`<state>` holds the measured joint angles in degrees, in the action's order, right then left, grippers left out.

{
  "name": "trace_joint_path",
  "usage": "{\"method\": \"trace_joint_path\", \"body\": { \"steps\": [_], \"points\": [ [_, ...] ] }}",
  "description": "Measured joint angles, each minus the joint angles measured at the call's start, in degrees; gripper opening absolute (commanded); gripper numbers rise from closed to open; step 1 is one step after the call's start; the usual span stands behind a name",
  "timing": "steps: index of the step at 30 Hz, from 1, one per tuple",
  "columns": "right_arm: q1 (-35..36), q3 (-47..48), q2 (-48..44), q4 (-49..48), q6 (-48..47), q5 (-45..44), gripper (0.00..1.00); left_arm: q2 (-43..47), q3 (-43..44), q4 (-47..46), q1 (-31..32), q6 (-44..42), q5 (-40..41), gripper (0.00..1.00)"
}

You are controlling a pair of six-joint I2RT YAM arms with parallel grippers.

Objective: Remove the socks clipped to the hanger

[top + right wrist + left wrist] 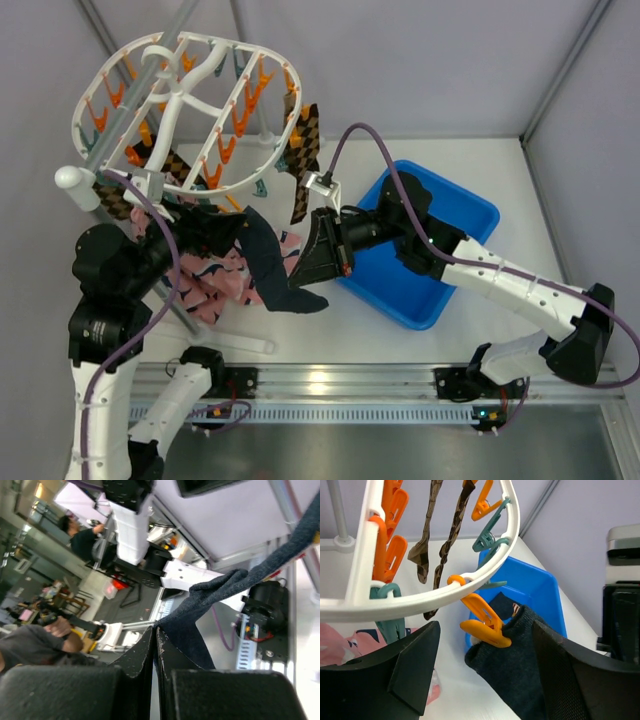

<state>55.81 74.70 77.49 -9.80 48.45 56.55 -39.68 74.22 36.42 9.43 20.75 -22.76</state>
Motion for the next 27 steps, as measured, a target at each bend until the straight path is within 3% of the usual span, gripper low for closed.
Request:
{"method": "trace_joint_path", "body": {
  "steps": [6,12,21,27],
  "points": [
    [-0.07,0.11,0.02,8.87,-8.44,-5.35,0.00,4.76,-1.38,-0.44,0.00,8.90,0.46,0.75],
    [-0.04,-0.04,0.22,10.64,-11.45,-11.21,0.00,12.39,-10.03,-0.63,0.00,14.69,-5.20,0.74],
    [0.28,-1.99,4.11,3.78,-6.49,-15.08,0.00,25.73,-20.04,-0.59,0.00,17.07,-13.40,0.74],
    [0.46,-2.34,4.87,-3.39,-0.83,-14.91,0.00,27.98,-26.64,-0.42,0.00,18.10,-16.98,0.75]
  ]
}}
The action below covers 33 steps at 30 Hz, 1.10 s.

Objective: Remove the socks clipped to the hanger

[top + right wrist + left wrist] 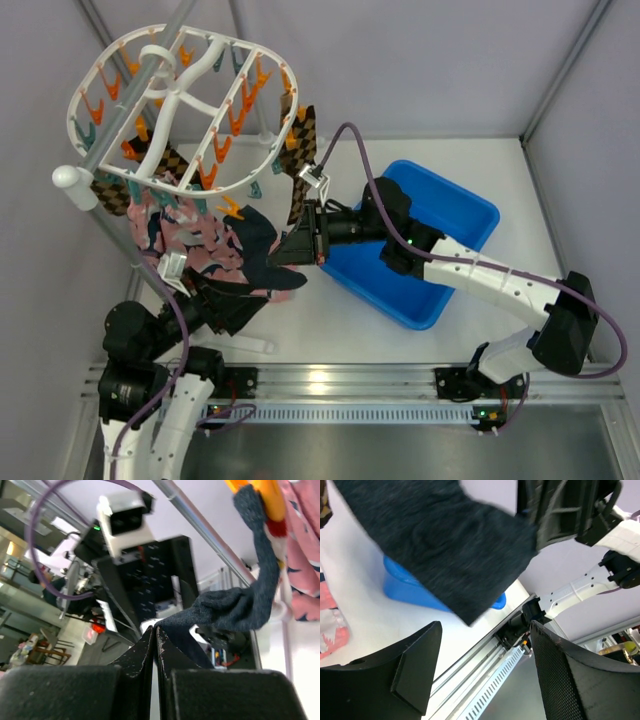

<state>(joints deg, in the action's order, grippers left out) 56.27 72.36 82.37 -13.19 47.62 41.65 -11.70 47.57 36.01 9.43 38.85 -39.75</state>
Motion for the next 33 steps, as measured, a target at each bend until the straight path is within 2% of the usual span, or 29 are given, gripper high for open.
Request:
{"method": "trace_joint_path", "body": {
  "steps": [7,21,24,25,26,27,28,29,30,31,33],
  "points": [
    [0.68,-0.04,0.00,-8.11,5.99,1.53,0.00,4.31,-2.82,0.09,0.00,-2.05,0.09,0.80],
    [2.62,-1.11,4.07,-14.14,10.05,2.62,0.00,4.83,-0.98,0.04,0.00,-3.93,-0.17,0.81],
    [3.61,-1.11,5.99,-14.67,10.62,2.64,0.00,4.83,0.20,0.00,0.00,-4.35,-0.33,0.77],
    [3.82,-1.09,6.47,-14.69,10.73,2.69,0.00,4.83,0.44,0.00,0.00,-4.44,-0.33,0.73],
    [4.09,-1.09,7.02,-14.69,10.78,2.73,0.00,4.83,0.61,0.00,0.00,-4.52,-0.33,0.58],
    [4.33,-1.09,7.43,-14.71,10.84,2.80,0.00,4.81,0.70,0.02,0.00,-4.28,-0.35,0.49],
    [4.42,-1.07,7.85,-14.69,10.95,2.89,0.02,4.81,0.76,0.04,0.00,-4.57,-0.44,0.34],
    [4.50,-0.98,8.20,-14.60,10.93,2.93,0.07,4.81,0.76,0.02,0.00,-4.52,-0.50,0.00],
    [4.55,-0.81,8.37,-13.99,10.60,2.91,0.14,4.81,0.79,0.02,0.00,-4.33,-0.55,0.00],
    [4.57,-0.26,8.52,-12.79,9.60,2.67,0.26,4.79,0.79,0.00,0.00,-4.66,-0.52,0.00],
    [4.63,1.49,8.68,-9.16,6.86,1.57,0.38,4.79,0.81,0.02,0.00,-4.24,-0.52,0.00]
  ]
}}
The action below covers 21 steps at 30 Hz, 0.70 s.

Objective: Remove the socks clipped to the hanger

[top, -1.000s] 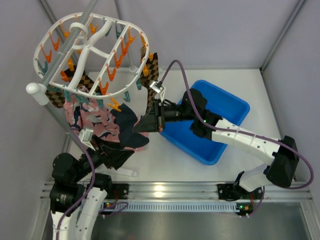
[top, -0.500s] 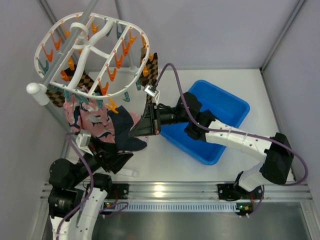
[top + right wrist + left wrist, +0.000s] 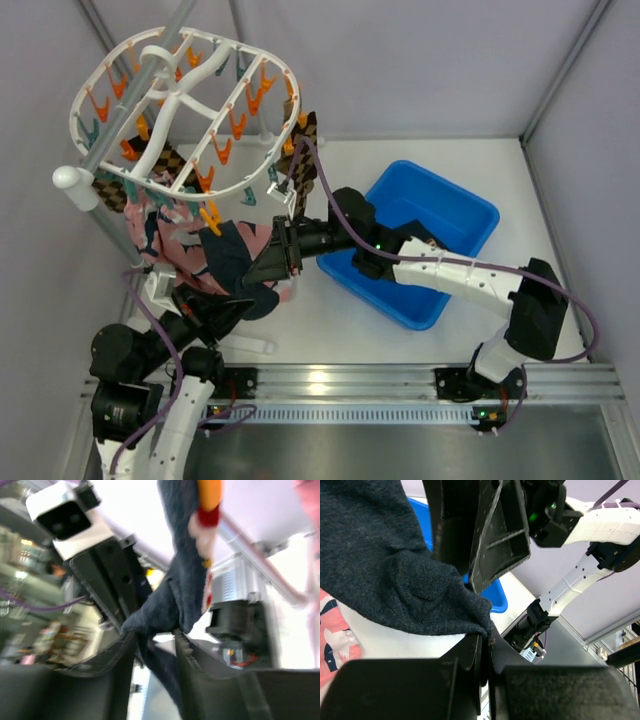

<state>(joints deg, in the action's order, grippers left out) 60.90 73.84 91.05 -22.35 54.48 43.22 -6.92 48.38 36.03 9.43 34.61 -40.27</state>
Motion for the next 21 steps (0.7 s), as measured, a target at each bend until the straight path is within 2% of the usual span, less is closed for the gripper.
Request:
{"method": "trace_joint_path", "body": {
  "steps": [1,3,4,6,8,14,21],
  "points": [
    [0.04,1.53,-0.02,3.26,-2.23,-1.03,0.50,0.00,0.00,0.00,0.00,0.22,0.00,0.00],
    [0.15,4.83,-0.07,9.31,-7.02,-4.00,0.62,0.00,0.00,0.00,0.00,0.76,0.00,0.00],
    [0.17,6.36,-0.22,12.50,-9.79,-5.88,0.78,0.00,0.00,0.00,0.00,1.11,-0.09,0.00],
    [0.17,8.68,-0.76,17.59,-14.45,-9.57,0.83,0.00,0.00,0.00,0.00,1.77,-0.50,0.00],
    [0.17,10.38,-1.22,21.44,-18.27,-12.31,0.88,0.00,0.00,0.00,0.00,2.49,-0.87,0.00],
    [0.24,16.81,-1.29,29.11,-26.60,-17.64,0.88,0.02,0.00,0.00,0.00,4.15,-1.46,0.00],
    [1.29,22.58,-0.90,30.56,-31.95,-21.86,0.88,0.07,-0.02,0.00,0.00,5.84,-1.97,0.00]
  ]
}}
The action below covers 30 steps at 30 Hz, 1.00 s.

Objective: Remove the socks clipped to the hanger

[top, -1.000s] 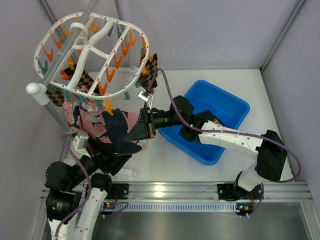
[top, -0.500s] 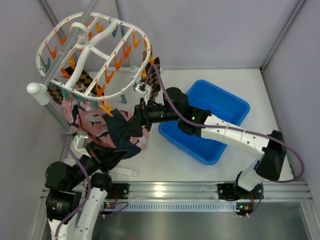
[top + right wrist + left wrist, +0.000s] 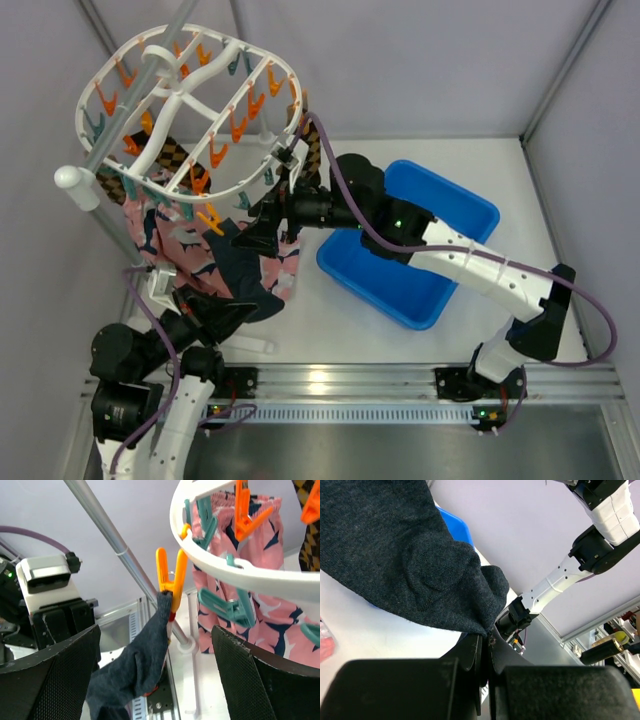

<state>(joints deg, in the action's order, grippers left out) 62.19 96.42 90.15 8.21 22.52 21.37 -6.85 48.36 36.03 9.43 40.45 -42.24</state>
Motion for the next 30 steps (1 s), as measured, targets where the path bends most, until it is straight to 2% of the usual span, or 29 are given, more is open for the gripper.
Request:
{"method": "trace_joint_path", "body": {
  "steps": [14,30],
  "points": [
    [2.73,7.85,8.66,1.14,-4.37,-4.94,0.86,1.44,-0.04,-0.02,0.00,1.73,-1.66,0.00],
    [6.38,10.21,10.69,0.59,-8.46,-16.96,0.83,2.27,-0.28,0.00,0.00,2.95,-2.99,0.00]
  ]
}}
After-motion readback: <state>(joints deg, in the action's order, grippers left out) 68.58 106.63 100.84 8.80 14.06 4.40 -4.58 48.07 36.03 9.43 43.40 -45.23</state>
